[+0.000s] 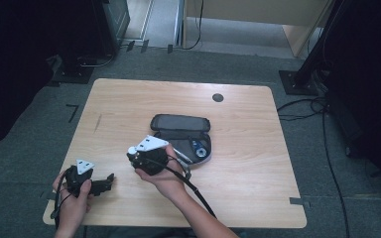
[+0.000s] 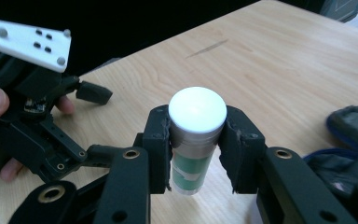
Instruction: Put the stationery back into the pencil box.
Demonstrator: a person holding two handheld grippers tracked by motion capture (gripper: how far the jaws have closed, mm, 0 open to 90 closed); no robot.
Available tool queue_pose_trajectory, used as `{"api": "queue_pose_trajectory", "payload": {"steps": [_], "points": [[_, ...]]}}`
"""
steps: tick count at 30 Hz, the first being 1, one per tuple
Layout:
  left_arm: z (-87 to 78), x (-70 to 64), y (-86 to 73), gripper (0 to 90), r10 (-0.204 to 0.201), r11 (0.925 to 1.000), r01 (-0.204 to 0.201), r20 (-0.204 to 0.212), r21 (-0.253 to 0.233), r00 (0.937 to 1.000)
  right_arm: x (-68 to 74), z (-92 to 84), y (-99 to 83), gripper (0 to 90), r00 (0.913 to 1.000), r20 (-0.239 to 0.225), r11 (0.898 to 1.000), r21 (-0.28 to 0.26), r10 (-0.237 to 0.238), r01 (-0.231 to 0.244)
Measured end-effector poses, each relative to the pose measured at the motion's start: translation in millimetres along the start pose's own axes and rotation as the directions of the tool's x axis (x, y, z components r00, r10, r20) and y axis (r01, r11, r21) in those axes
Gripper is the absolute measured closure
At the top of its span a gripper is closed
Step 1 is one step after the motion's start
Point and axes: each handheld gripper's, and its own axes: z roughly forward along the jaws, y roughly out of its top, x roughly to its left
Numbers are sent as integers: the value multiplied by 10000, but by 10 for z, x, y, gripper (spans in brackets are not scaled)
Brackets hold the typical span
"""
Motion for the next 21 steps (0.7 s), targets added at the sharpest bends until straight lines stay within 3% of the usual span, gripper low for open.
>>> {"api": "queue_pose_trajectory", "payload": {"steps": [11, 21], "points": [[1, -1, 0, 0, -18, 10000, 18, -13, -24, 10000, -294, -348, 61, 654, 9978, 637, 9989, -449, 194, -166], [2, -2, -1, 0, -19, 10000, 19, -16, -28, 10000, -604, -533, -31, 654, 9875, 1472, 9974, -530, 570, -497]]}}
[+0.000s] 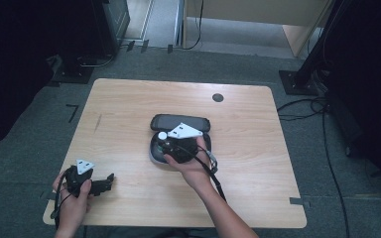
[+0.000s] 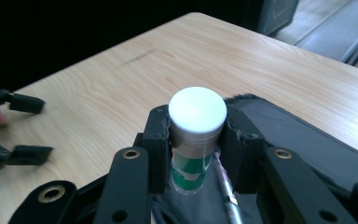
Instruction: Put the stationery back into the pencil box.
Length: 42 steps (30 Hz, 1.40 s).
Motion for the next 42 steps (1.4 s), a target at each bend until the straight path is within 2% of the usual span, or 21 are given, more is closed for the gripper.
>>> {"api": "queue_pose_trajectory", "payload": {"steps": [11, 13, 18, 24, 28, 36, 42], "points": [[-2, 4, 1, 0, 52, 10000, -52, -4, 23, 10000, -230, 52, -137, 654, 9966, 777, 9993, 229, 279, -298], [-1, 2, 0, 0, 33, 10000, -33, 0, 19, 10000, -257, 64, -153, 654, 9961, 805, 9990, 249, 352, -373], [-2, 2, 0, 0, 26, 10000, -26, 7, 28, 10000, -220, 103, -166, 654, 9968, 671, 9987, 257, 425, -443], [0, -1, 0, 0, -11, 10000, 11, 7, 2, 10000, -123, 239, -186, 653, 9984, 515, 9993, 278, 254, -268], [0, -1, 0, 0, -15, 10000, 15, 9, -3, 10000, -130, 299, -189, 654, 9978, 541, 9989, 268, 370, -385], [0, 0, 0, 0, -6, 10000, 6, 7, 5, 10000, -308, 216, -146, 654, 9915, 1185, 9984, 61, 544, -555], [0, 0, 0, 0, -2, 10000, 2, 7, 7, 10000, -411, 275, -198, 654, 9862, 1531, 9976, 195, 630, -667]]}}
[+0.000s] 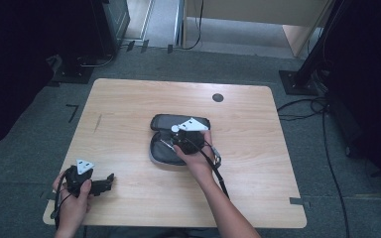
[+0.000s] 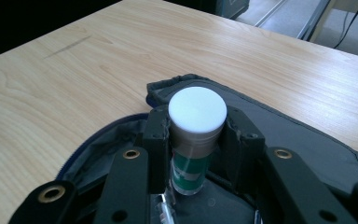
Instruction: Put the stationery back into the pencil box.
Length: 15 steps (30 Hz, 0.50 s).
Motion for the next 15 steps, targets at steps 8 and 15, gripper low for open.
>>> {"api": "queue_pose_trajectory", "payload": {"steps": [8, 15], "points": [[0, 0, 0, 0, -3, 10000, 3, 2, -6, 10000, -25, 117, -37, 654, 10000, 52, 9999, -156, -57, 58], [0, 0, 0, 0, -2, 10000, 2, 1, -4, 10000, -71, -7, -158, 654, 9984, -302, 9989, -9, -475, 475]]}}
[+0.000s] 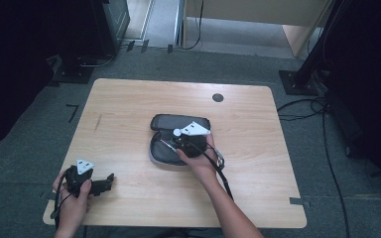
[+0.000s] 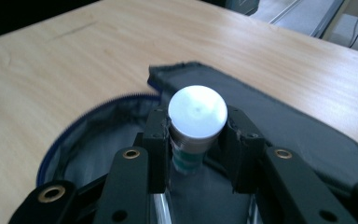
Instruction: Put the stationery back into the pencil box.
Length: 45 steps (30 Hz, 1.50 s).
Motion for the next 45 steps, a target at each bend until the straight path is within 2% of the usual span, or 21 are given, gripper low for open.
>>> {"api": "queue_pose_trajectory", "payload": {"steps": [3, 9, 12, 16, 21, 30, 32, 36, 38, 40, 41, 45], "points": [[0, 0, 0, 0, -2, 10000, 2, -1, 1, 10000, -49, -109, -98, 654, 9997, -207, 9996, 246, -110, 115], [-1, -3, -1, 0, -20, 10000, 20, -1, -8, 10000, -207, -254, -322, 641, 9985, -435, 9961, 834, 340, -303], [-4, -5, -5, 0, -34, 10000, 34, -4, -12, 10000, -244, -278, -400, 637, 9987, -427, 9934, 1125, 263, -214], [-4, -5, -6, 0, -39, 10000, 39, -5, -13, 10000, -267, -303, -428, 618, 9981, -465, 9926, 1165, 395, -338], [-4, -5, -5, 0, -41, 10000, 41, -2, -16, 10000, -241, -342, -408, 586, 9981, -530, 9939, 1072, 311, -252], [-4, -5, -5, 0, -37, 10000, 37, -2, -12, 10000, -192, -456, -378, 401, 9971, -650, 9941, 1037, 387, -318], [-4, -5, -5, 0, -40, 10000, 40, -4, -15, 10000, -190, -495, -378, 358, 9981, -544, 9947, 1007, 286, -230], [-4, -5, -5, 0, -37, 10000, 37, -4, -15, 10000, -212, -575, -378, 171, 9988, -233, 9939, 1035, 419, -393], [-4, -5, -5, 0, -35, 10000, 35, -2, -12, 10000, -241, -621, -383, 76, 9994, 118, 9928, 1147, 341, -352], [-4, -5, -5, 0, -34, 10000, 34, -4, -14, 10000, -281, -660, -386, 0, 9985, 173, 9915, 1184, 523, -540], [-4, -5, -5, 0, -34, 10000, 34, -1, -13, 10000, -312, -680, -392, 0, 9979, 133, 9907, 1197, 632, -644], [-4, -5, -6, 0, -39, 10000, 39, -5, -15, 10000, -397, -764, -431, 0, 9960, 563, 9893, 1244, 698, -764]]}}
